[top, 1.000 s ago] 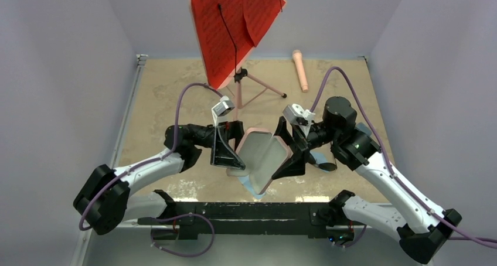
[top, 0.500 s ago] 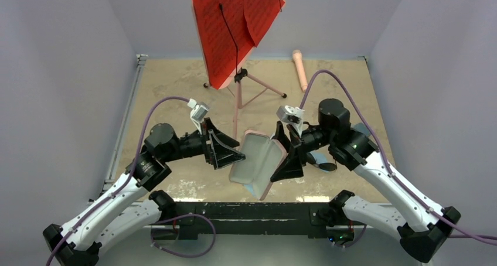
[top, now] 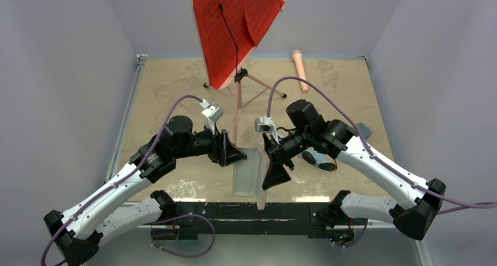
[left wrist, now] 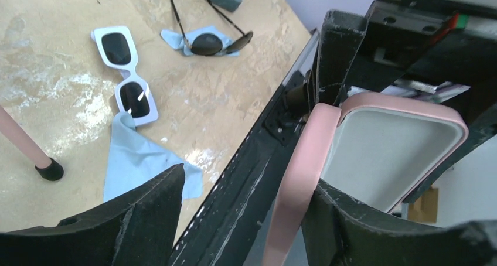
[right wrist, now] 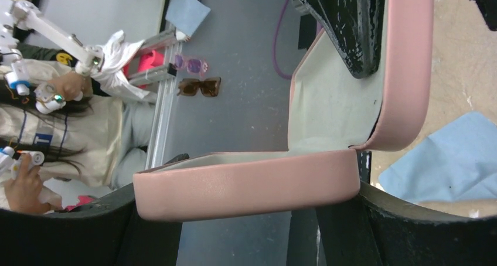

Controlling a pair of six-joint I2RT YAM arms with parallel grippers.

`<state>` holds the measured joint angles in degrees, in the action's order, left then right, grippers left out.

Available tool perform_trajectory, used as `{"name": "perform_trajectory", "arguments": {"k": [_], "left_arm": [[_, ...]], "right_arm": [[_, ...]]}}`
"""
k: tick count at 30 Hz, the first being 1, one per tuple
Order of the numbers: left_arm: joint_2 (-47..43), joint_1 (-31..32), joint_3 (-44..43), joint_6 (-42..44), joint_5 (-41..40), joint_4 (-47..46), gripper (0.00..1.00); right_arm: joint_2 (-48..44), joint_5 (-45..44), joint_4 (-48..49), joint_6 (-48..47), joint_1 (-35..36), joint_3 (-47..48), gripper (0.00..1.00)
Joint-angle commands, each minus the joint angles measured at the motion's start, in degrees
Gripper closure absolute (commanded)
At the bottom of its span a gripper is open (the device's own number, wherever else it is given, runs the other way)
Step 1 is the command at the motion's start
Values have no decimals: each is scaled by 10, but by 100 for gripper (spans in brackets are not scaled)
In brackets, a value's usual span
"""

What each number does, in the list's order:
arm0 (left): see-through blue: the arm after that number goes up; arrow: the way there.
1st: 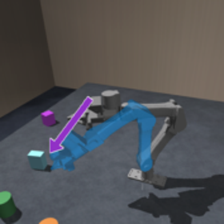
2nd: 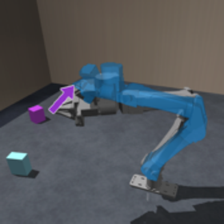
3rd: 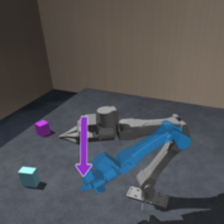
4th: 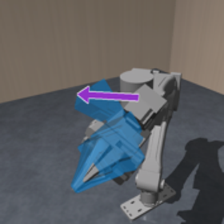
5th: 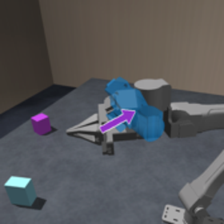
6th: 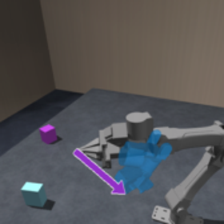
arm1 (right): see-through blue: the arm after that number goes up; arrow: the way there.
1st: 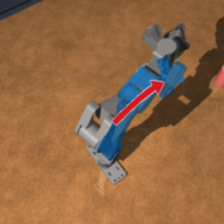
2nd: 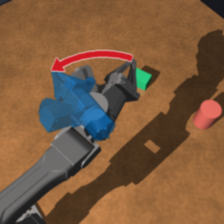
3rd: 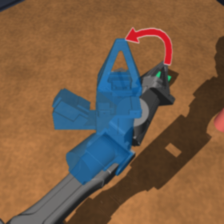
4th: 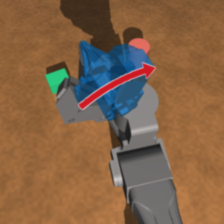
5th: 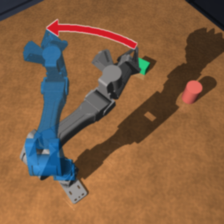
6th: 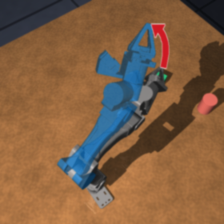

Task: Organize the sunglasses
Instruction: Pass from the right arm to the left

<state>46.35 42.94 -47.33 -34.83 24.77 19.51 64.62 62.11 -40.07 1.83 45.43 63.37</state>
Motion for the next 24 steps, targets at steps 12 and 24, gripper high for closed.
{"name": "perform_trajectory", "arguments": {"k": [12,24], "left_arm": [[10,45,-20,63,-44,72,42],[-35,48,41,-52,-116,60,100]], "right_arm": [[33,-49,-122,-93,55,39,100],[29,-246,-80,7,60,78,13]]}}
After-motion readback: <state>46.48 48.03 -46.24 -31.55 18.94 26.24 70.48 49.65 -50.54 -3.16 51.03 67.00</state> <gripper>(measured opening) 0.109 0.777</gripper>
